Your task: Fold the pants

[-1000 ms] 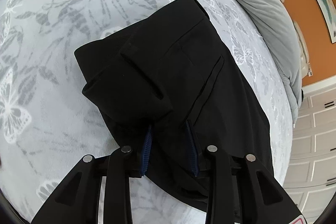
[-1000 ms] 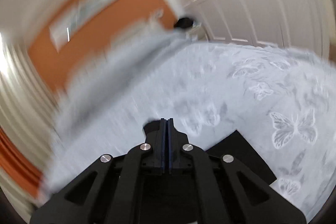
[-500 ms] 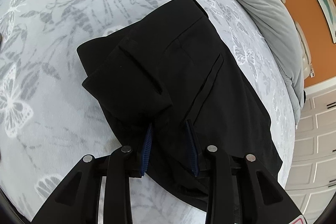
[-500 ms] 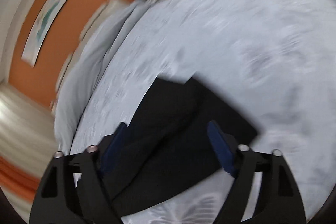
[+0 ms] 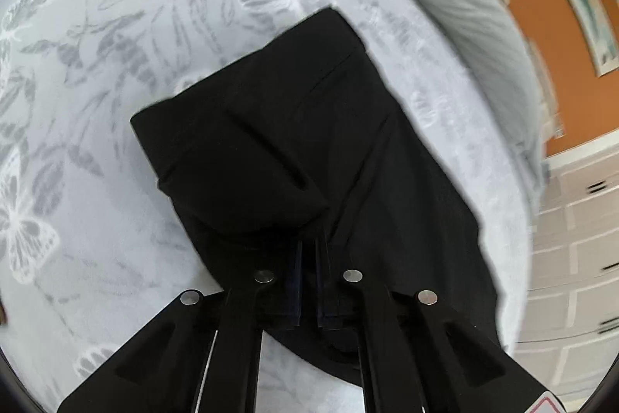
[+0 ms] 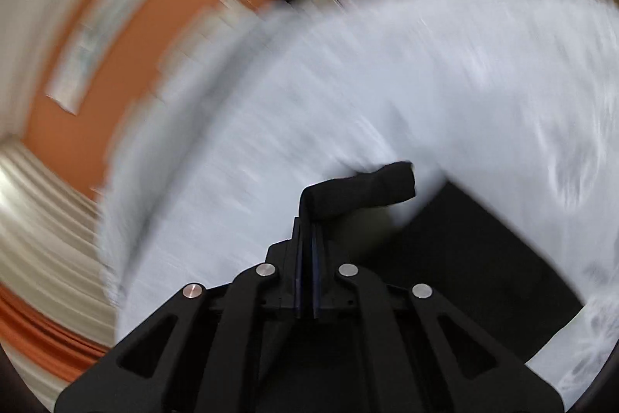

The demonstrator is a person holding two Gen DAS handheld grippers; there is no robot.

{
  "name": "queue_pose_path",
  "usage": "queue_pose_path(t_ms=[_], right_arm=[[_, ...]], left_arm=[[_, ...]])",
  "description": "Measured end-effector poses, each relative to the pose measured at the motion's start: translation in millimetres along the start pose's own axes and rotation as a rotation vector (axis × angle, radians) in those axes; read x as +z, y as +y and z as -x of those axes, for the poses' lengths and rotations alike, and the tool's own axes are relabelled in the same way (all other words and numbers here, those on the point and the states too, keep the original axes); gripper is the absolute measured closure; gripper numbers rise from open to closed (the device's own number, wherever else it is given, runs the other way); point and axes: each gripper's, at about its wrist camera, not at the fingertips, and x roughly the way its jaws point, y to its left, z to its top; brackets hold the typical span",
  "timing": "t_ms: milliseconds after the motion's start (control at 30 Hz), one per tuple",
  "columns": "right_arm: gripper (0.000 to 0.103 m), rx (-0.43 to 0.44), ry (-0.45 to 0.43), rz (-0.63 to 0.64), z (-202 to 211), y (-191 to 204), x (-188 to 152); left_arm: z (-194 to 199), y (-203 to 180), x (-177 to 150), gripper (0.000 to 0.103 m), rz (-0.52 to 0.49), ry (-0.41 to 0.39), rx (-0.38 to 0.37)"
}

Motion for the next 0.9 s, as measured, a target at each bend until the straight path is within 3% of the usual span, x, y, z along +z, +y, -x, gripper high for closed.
queue_pose_path(t_ms=[67,133,200,267,367,600,700,733,767,833,867,900], right_arm=[[0.101,0.011,-0.073,0.058,33,16,5],[0.101,-0.093,-0.056,0.12,41,10,-5],[0.101,-0.26,0.073,0.136,21,-19,-24],[0.101,-0.34,0.217,0.096,-2,-46,-40],[0.1,-0.327,0.268,0.059,-6,-58,-44],[0.1,-0.183,0.115,0.045,44,-32,-34],[0.096,-0.306,0.226,0.102,22,-48,-47],[0.096,-0.369,0.319,0.108,6,-61,-55],[0.095,-0.395,0.353,0.102,2,-67,-58],[0.089,-0.361,0.297,0.087,13,-60,-50],[0.067,-0.333,0.257,0.088,20,-55,-46],[0.032,-0.307,0.209,0.089,26,-52,-43]], left_arm=[[9,6,4,0.1,0.02,-0.006,-0.059],[13,9,7,0.1,0.013,-0.002,-0.051],[9,17,8,0.1,0.021,0.037,-0.027],[3,26,7,0.1,0.053,0.074,-0.025],[3,37,6,0.1,0.1,0.095,-0.051],[27,19,3,0.101,-0.017,-0.001,-0.038],[18,25,6,0.101,-0.014,0.019,0.044],[15,30,6,0.101,0.015,0.034,0.043],[16,35,6,0.101,0.043,0.045,0.018],[25,37,8,0.101,0.043,0.036,-0.003],[28,37,8,0.101,0.033,0.029,0.001],[29,38,9,0.101,0.028,0.026,0.01]])
